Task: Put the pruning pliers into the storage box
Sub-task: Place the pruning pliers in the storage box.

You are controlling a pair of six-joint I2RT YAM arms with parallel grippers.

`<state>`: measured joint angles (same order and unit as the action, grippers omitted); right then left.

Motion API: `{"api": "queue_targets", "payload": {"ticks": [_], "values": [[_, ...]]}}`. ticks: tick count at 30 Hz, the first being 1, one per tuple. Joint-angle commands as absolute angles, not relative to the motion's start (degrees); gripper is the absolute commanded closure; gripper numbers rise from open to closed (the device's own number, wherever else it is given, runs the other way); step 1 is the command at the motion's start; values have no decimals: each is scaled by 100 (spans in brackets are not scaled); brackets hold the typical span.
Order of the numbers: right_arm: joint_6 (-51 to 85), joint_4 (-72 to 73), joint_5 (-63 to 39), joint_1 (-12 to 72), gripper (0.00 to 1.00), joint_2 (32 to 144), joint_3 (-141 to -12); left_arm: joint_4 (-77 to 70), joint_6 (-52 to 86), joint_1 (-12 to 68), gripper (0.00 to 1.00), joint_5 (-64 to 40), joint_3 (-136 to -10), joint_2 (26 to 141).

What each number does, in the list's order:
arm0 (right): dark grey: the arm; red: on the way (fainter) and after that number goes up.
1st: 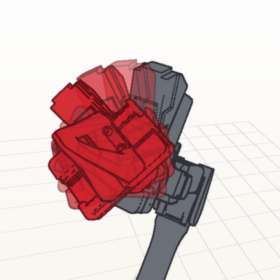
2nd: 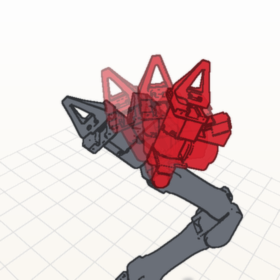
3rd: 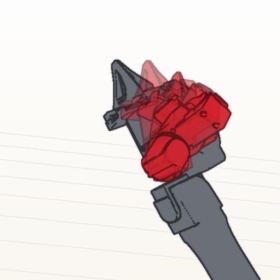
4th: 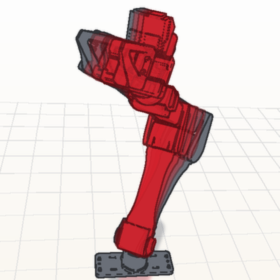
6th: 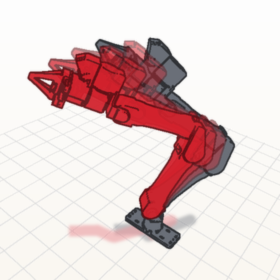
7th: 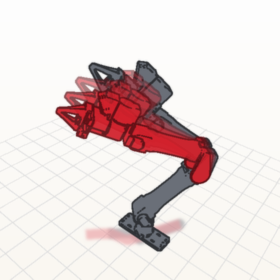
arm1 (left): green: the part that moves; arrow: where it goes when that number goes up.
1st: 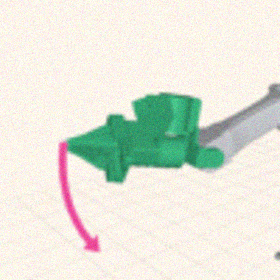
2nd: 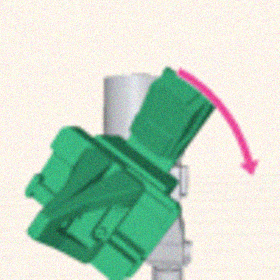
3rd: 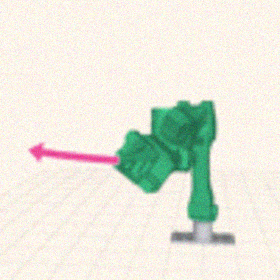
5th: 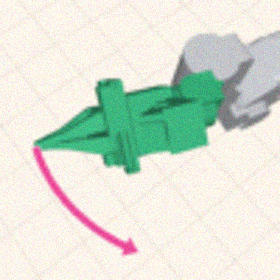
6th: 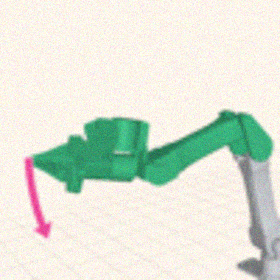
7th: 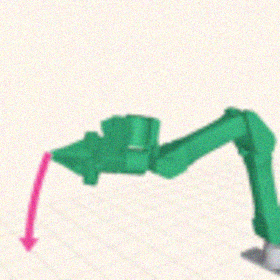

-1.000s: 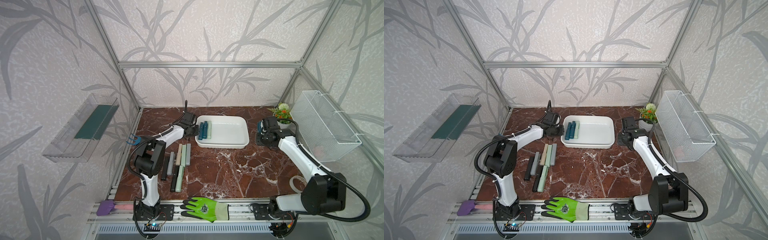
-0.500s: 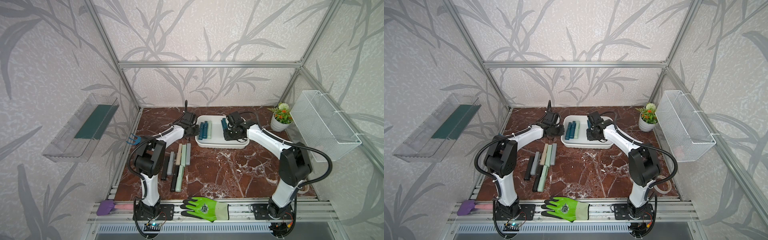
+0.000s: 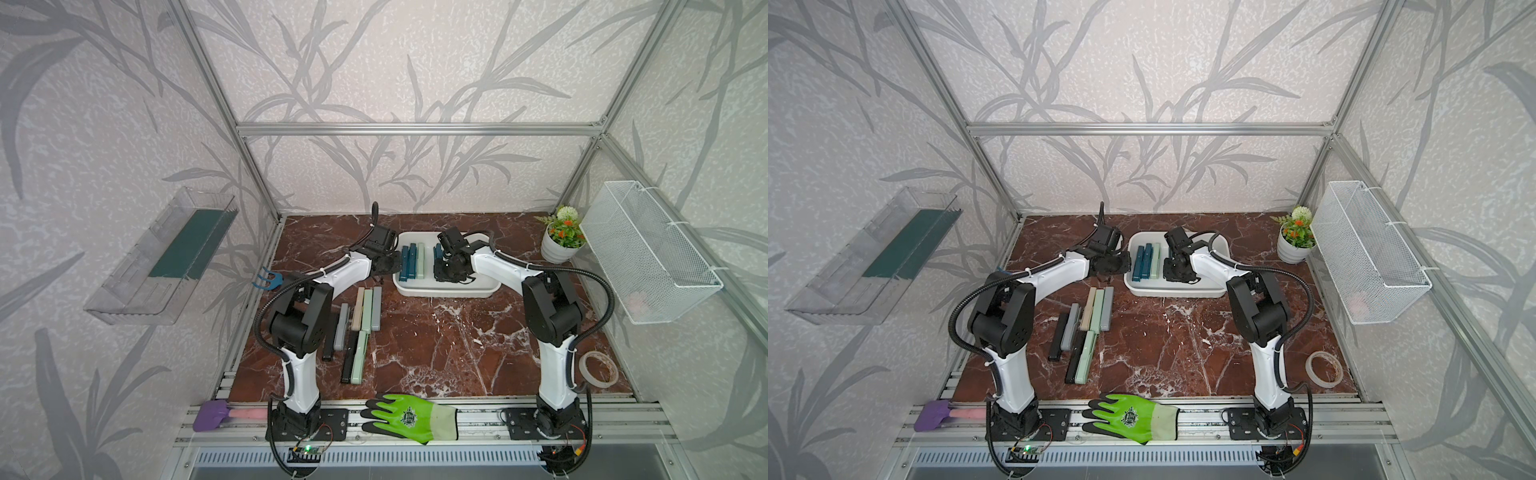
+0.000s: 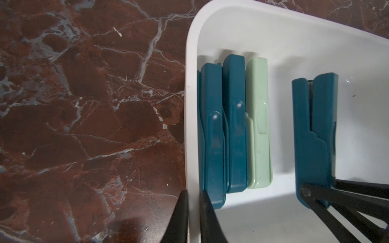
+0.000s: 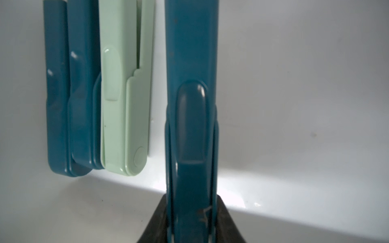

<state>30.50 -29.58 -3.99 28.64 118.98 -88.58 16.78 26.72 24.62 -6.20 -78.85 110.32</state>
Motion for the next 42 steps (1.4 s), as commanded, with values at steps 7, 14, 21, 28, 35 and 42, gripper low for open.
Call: {"api": "queue_targets", "payload": {"ticks": [7, 14, 21, 28, 35, 42], "values": [[3374, -2796, -565, 2907, 71, 12513, -9545, 1607, 2765, 2587, 87, -664, -7815, 10690], [3480, -2803, -620, 2900, 70, 12726, -9716, 1592, 2782, 2596, 87, -635, -7770, 10608], [3555, -2749, -719, 2874, 67, 12861, -9734, 1577, 2782, 2602, 87, -654, -7772, 10613], [3482, -2762, -747, 2869, 63, 12784, -9739, 1602, 2768, 2602, 88, -646, -7778, 10612], [3415, -2768, -761, 2862, 55, 12577, -9703, 1620, 2751, 2608, 87, -628, -7811, 10609], [3349, -2836, -765, 2797, 49, 12312, -9738, 1679, 2724, 2614, 88, -584, -7857, 10593]]}}
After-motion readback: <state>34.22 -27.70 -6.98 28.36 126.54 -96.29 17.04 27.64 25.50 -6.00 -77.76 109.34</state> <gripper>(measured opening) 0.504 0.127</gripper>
